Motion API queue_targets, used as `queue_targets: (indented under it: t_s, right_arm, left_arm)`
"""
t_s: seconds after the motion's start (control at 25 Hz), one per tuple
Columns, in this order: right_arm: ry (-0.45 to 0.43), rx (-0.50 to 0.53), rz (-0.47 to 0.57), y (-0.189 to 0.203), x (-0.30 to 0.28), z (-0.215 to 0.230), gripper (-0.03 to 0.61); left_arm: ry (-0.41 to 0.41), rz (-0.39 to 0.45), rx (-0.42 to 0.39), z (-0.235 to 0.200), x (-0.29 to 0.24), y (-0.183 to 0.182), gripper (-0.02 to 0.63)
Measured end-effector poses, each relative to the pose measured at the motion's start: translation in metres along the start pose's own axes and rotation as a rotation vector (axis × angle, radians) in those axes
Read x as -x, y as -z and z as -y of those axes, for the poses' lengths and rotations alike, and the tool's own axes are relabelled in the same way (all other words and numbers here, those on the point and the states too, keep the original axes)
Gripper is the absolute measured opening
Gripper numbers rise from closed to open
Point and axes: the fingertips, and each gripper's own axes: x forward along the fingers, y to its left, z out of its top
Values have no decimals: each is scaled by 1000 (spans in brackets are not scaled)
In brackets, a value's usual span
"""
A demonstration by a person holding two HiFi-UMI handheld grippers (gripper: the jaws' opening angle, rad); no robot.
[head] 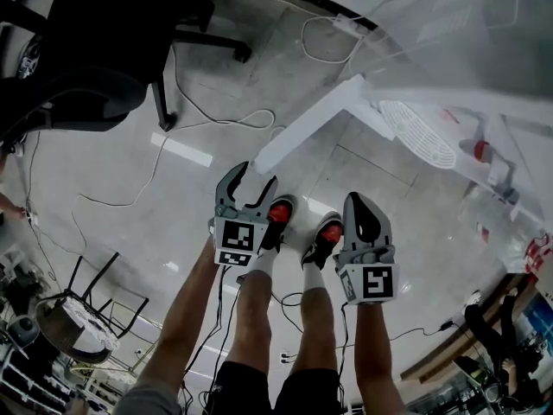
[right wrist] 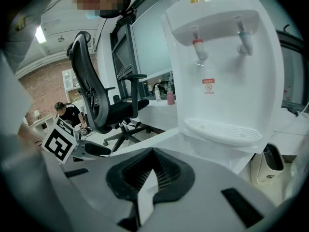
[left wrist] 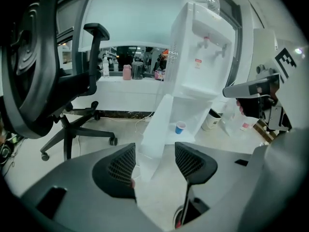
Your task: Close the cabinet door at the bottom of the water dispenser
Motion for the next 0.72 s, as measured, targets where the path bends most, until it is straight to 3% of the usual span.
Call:
queue_targets:
  t_s: [0.24,0.44,0.72]
  right_arm:
    - [25,-22,-2,9,1,2,12]
    - [37,-43,-2,17,4,1,12]
    - [50,-65,8,25,12,6,12]
  left_arm:
    - [-21,-16,-13,-9,-4,10,250]
    - [-37,-4,-41,-10,-4,9,184]
    - [-49,2,-53,-5,-4,11,183]
